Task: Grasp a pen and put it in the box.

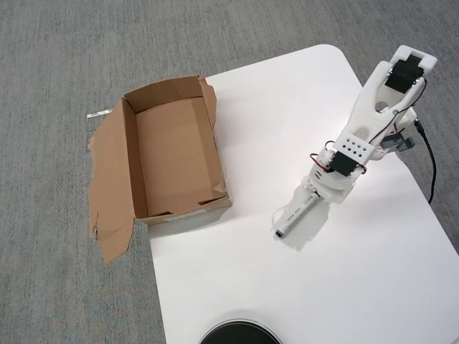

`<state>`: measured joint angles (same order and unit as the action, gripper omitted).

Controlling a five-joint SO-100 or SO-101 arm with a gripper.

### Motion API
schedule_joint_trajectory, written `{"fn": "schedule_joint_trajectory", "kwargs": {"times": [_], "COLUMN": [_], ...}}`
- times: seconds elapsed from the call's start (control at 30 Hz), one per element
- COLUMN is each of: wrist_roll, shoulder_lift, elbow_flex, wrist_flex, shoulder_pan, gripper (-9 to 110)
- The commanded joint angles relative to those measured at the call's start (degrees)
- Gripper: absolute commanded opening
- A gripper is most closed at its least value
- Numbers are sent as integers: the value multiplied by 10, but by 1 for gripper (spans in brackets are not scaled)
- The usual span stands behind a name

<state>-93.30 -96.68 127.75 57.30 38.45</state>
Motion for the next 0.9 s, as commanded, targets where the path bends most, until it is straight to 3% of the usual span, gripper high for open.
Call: {"fn": "schedule_joint_trajectory", "kwargs": {"times": [0.0, 0.53, 0.87], "wrist_roll": [-4, -4, -4], "shoulder_lift": [-1, -14, -40], "elbow_flex": [-2, -14, -196], "wrist_flex": [-3, -3, -3], "shoulder_pan": [2, -2, -7], "gripper": [1, 1, 1]}}
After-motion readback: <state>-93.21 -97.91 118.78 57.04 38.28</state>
